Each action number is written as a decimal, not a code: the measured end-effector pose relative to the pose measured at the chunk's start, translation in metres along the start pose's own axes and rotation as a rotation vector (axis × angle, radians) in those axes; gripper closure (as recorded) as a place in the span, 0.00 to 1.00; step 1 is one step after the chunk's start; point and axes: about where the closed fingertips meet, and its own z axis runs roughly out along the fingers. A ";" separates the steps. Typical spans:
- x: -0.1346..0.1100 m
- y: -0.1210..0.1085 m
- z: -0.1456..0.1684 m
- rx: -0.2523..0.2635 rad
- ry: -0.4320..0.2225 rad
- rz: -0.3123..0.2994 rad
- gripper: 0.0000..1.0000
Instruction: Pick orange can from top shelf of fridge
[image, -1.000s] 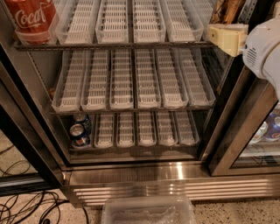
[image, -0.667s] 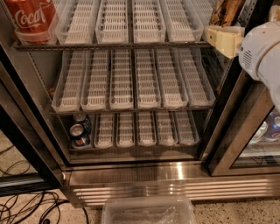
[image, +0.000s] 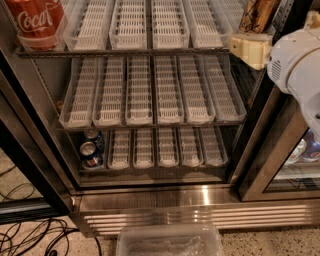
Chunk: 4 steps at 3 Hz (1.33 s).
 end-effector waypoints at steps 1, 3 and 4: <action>-0.001 0.002 0.003 0.004 -0.005 -0.005 0.13; -0.004 0.010 0.020 0.007 -0.033 0.002 0.10; -0.004 0.011 0.020 0.006 -0.034 0.004 0.15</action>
Offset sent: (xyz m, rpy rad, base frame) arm 0.0213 0.0009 -0.0099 0.0053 -0.0192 -0.0141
